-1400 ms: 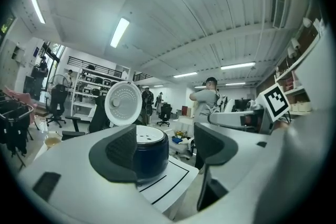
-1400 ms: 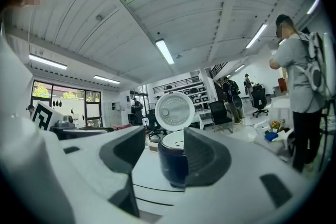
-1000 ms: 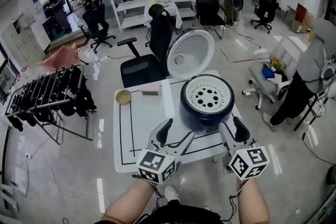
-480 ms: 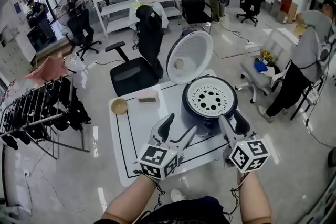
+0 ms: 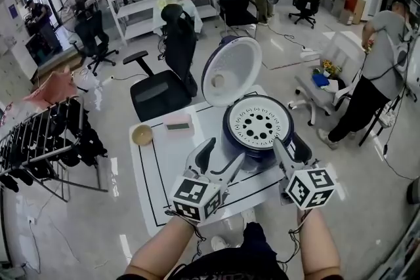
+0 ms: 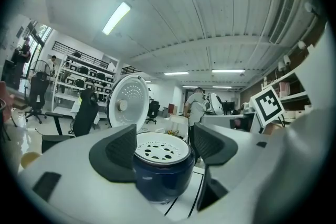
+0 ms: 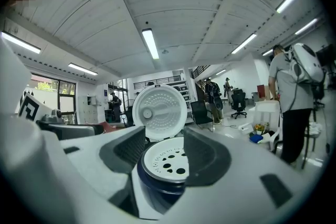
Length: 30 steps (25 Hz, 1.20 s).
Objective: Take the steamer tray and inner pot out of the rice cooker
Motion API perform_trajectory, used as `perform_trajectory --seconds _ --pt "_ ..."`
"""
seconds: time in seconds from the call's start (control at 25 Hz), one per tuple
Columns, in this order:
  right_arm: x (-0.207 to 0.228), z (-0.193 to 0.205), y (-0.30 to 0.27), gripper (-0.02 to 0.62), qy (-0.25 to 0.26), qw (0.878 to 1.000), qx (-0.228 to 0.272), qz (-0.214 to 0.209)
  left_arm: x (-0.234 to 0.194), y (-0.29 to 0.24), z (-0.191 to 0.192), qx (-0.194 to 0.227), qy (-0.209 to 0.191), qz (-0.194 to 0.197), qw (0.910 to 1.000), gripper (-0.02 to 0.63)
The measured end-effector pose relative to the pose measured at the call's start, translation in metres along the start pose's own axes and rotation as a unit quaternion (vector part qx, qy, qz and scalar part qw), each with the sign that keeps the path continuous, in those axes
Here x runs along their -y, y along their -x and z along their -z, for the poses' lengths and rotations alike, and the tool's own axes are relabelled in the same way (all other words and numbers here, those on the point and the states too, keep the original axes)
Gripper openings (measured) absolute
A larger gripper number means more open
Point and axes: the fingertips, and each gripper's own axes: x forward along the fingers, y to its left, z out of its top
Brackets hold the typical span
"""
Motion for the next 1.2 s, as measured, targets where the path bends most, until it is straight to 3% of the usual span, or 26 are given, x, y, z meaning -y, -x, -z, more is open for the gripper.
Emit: perform_trajectory --seconds 0.68,1.2 --pt "0.092 0.03 -0.091 0.213 0.028 0.996 -0.082 0.008 -0.039 -0.092 0.029 -0.047 0.013 -0.045 0.9978 0.333" --pt "0.142 0.083 -0.135 0.212 0.067 0.979 -0.189 0.027 -0.064 -0.146 0.065 -0.094 -0.006 -0.081 0.9922 0.333"
